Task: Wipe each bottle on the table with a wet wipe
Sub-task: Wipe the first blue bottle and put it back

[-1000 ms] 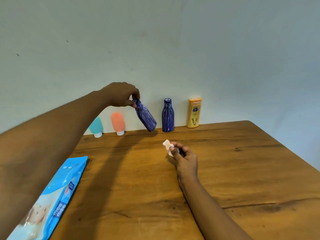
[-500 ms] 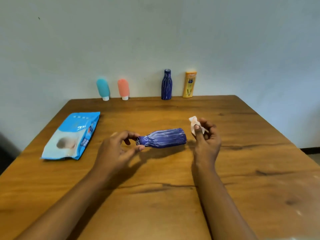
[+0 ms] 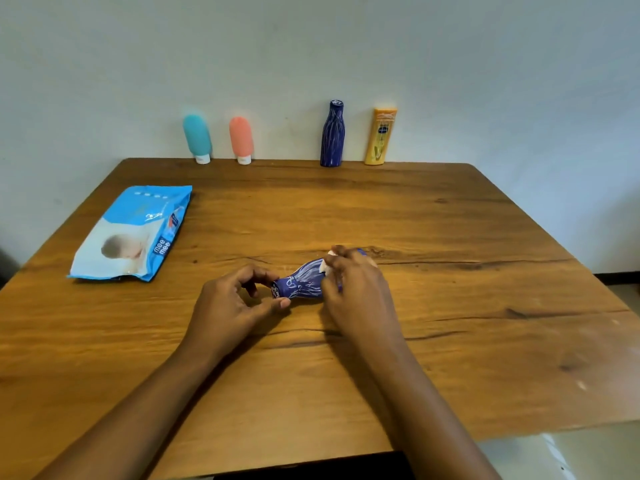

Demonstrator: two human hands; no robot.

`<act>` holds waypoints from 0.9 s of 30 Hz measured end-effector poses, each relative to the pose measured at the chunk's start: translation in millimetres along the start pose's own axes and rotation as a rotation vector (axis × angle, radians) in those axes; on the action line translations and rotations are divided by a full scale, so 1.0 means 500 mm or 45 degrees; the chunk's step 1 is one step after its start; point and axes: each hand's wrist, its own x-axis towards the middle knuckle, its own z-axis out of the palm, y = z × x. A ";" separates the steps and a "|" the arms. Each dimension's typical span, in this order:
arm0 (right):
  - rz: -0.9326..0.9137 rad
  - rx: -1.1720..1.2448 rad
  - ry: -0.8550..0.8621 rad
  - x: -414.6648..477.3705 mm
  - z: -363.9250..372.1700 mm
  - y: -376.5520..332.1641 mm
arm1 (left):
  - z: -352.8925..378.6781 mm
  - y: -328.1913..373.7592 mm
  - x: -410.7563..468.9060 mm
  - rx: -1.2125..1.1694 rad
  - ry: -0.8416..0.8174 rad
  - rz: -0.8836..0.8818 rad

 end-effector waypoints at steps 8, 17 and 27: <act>-0.228 -0.263 -0.255 -0.029 0.034 -0.037 | 0.005 -0.007 0.002 0.048 -0.091 -0.072; -0.247 -0.267 -0.146 0.018 0.036 -0.011 | 0.004 -0.004 0.004 0.010 -0.089 -0.158; -0.414 -0.279 -0.262 -0.014 0.051 -0.055 | 0.002 -0.006 0.008 -0.020 -0.120 -0.172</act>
